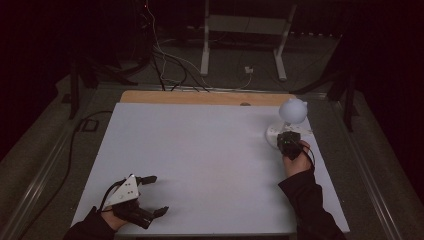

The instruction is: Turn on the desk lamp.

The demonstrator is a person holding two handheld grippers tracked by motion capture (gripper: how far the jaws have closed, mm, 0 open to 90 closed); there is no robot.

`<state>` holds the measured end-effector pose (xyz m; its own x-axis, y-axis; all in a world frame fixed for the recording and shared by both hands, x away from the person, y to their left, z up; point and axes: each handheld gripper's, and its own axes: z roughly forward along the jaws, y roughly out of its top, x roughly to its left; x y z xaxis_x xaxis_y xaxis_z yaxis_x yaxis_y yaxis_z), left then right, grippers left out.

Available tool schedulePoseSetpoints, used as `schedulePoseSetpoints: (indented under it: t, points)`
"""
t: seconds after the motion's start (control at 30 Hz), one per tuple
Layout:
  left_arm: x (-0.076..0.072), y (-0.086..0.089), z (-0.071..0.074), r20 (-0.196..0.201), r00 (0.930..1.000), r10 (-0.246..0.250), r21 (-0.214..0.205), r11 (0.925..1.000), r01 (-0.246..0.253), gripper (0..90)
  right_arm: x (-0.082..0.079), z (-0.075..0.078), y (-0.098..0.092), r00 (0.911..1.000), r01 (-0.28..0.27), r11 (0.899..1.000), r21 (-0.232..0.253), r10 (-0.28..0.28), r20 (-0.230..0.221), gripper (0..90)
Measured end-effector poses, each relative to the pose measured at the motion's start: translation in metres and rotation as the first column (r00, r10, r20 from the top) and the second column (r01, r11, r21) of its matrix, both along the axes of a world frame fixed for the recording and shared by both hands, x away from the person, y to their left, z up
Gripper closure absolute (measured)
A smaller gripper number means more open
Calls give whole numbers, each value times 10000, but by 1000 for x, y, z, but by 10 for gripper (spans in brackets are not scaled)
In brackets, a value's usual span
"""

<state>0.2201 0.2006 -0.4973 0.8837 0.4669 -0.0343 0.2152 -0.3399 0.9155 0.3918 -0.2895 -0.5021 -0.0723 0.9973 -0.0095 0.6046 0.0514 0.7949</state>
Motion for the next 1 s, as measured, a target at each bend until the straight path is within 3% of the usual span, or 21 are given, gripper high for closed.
schedulePoseSetpoints:
  t: [0.47,0.8,0.87,0.97,1.0]
  points:
    - [0,0,0,0,10000,-15,17,10000,15,3,0,-3,1,10000,-66,9998,-204,66,-9,892]
    - [0,-1,0,-12,10000,-39,30,10000,39,3,-3,-6,6,9995,-170,9966,-812,192,258,892]
    - [0,-1,0,-12,10000,-35,26,10000,35,3,-3,-7,6,9989,-412,9986,-343,419,208,898]
    - [0,0,0,-6,10000,-32,0,10000,32,3,-3,-8,12,9986,-367,9929,-1127,407,336,889]
    - [0,0,0,-7,10000,-31,-2,10000,31,3,-3,-8,12,9987,-314,9945,-998,352,366,866]
